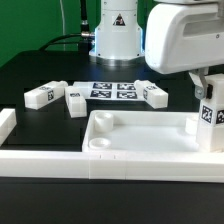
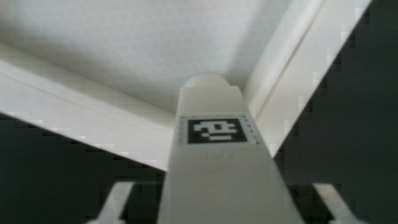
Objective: Assemble desk
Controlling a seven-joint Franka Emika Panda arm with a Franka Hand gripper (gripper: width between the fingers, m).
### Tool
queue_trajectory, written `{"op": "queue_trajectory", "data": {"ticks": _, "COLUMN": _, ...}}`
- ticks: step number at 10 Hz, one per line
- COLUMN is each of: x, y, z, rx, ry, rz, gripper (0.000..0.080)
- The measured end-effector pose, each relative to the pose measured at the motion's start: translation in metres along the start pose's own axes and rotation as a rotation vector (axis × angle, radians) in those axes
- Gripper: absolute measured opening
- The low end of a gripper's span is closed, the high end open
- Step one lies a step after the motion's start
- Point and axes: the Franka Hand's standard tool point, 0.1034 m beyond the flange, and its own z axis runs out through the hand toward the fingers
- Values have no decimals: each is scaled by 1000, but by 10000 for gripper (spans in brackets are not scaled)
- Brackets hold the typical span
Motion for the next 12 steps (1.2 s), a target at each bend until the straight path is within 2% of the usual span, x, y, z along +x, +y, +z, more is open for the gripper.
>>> {"op": "queue_trajectory", "data": {"ticks": 4, "x": 0, "y": -4, "z": 1, "rx": 0, "ry": 19, "rz": 301, "gripper": 290}}
{"op": "queue_trajectory", "data": {"ticks": 7, "x": -1, "y": -4, "z": 2, "rx": 10, "ry": 33, "rz": 593, "gripper": 290}}
{"op": "queue_trajectory", "data": {"ticks": 12, "x": -1, "y": -4, "z": 2, "rx": 51, "ry": 31, "rz": 1029, "gripper": 290}}
